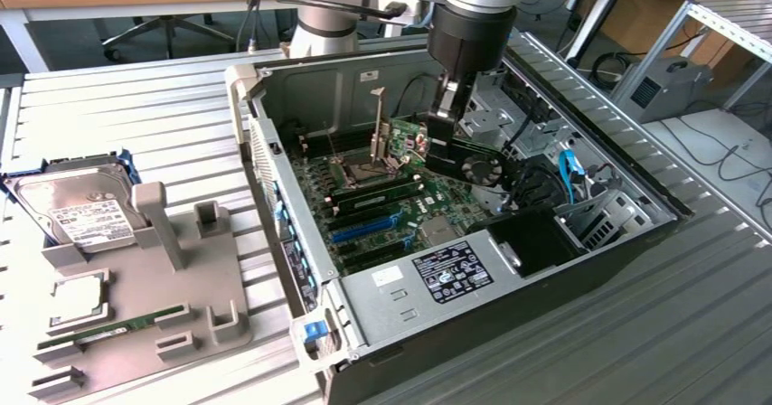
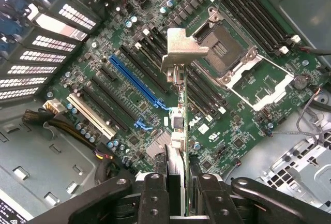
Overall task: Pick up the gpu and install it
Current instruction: 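Insert the gpu into the slot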
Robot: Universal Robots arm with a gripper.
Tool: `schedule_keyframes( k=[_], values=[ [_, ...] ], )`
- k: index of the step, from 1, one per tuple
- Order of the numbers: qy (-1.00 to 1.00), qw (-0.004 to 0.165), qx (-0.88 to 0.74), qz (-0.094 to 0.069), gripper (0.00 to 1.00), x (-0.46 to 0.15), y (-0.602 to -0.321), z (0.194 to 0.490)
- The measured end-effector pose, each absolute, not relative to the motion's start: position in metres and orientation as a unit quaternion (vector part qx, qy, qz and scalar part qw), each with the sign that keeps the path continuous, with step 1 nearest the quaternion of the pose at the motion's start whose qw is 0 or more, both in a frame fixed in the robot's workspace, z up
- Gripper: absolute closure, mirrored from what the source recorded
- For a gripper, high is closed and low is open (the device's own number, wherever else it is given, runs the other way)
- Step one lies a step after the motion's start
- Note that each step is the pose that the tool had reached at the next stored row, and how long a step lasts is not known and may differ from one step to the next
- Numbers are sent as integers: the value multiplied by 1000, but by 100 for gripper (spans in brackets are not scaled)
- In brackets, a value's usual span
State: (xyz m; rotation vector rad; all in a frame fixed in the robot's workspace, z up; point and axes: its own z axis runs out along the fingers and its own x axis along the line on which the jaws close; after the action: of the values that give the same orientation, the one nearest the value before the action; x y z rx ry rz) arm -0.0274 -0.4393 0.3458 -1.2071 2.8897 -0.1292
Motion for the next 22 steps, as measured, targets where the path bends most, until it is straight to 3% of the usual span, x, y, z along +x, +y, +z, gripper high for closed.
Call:
schedule_keyframes(
  k=[22],
  values=[
    [913,4,-406,-43,73,-27,-439,346]
  ],
)
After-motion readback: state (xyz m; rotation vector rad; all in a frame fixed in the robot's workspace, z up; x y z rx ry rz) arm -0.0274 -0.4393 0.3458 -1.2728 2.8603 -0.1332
